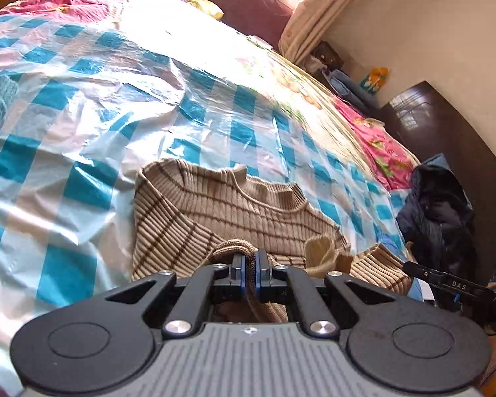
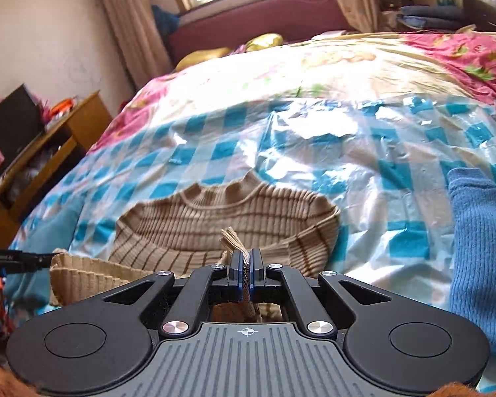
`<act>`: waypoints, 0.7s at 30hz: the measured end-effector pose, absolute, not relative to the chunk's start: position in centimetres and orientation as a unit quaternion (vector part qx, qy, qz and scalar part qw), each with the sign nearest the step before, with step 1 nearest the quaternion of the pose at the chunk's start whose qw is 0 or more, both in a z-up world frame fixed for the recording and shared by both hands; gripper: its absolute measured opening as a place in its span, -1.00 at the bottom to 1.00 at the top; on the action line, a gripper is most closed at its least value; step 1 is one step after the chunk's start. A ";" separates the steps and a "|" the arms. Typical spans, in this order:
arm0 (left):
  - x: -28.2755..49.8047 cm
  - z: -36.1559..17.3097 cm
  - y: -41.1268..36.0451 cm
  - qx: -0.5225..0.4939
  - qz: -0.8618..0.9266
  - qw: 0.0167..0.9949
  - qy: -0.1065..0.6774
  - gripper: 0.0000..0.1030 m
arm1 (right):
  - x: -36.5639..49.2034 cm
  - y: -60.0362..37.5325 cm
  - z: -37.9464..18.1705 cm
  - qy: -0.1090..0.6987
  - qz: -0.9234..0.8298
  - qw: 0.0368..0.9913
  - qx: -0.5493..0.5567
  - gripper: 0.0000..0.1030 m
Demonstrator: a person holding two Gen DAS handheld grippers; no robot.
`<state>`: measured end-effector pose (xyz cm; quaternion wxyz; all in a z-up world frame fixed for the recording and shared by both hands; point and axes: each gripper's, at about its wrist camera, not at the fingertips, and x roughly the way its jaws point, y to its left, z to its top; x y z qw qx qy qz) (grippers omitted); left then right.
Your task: Fold small clothes
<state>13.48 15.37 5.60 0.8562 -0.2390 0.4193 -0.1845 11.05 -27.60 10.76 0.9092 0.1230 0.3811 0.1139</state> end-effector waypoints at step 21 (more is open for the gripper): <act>18.1 -1.8 18.2 -0.332 -0.096 0.831 0.437 -0.60 | 18.0 -28.2 0.9 0.413 0.031 0.898 0.150 -0.93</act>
